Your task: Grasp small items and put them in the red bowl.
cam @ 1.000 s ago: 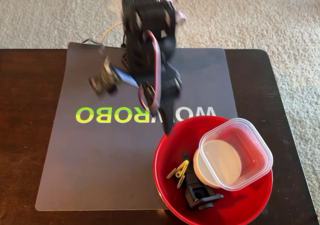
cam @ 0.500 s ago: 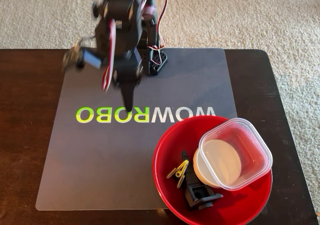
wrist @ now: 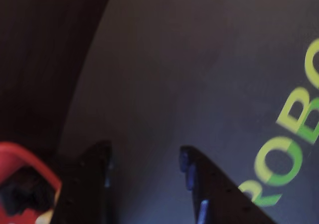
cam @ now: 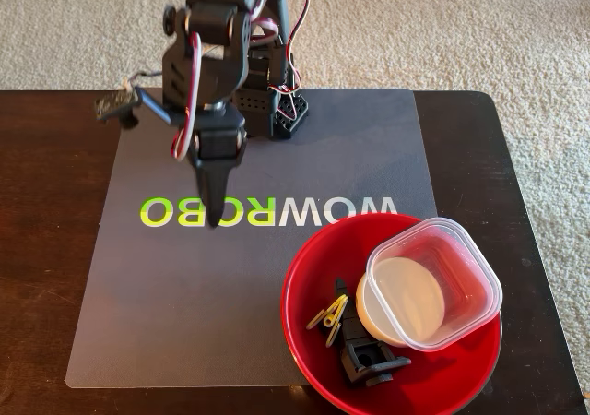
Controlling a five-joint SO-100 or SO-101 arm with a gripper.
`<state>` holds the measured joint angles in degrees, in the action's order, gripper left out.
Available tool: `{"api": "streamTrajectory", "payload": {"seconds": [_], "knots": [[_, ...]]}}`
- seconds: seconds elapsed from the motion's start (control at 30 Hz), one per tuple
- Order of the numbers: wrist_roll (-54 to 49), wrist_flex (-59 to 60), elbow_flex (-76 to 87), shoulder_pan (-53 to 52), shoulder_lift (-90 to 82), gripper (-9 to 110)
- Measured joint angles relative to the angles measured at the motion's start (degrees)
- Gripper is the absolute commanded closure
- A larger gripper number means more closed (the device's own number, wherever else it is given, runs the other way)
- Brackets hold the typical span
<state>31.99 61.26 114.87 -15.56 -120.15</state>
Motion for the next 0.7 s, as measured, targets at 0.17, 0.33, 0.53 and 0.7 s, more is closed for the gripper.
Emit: {"api": "streamTrajectory", "payload": {"seconds": [0.17,0.33,0.53,0.7], "knots": [[0.2,-1.6,1.1,0.2,-4.2,85],[-1.3,-1.6,1.8,0.3,-10.9,85],[-2.7,-1.6,2.6,1.8,-11.7,85],[-3.4,-1.6,3.2,1.6,-11.7,85]]}}
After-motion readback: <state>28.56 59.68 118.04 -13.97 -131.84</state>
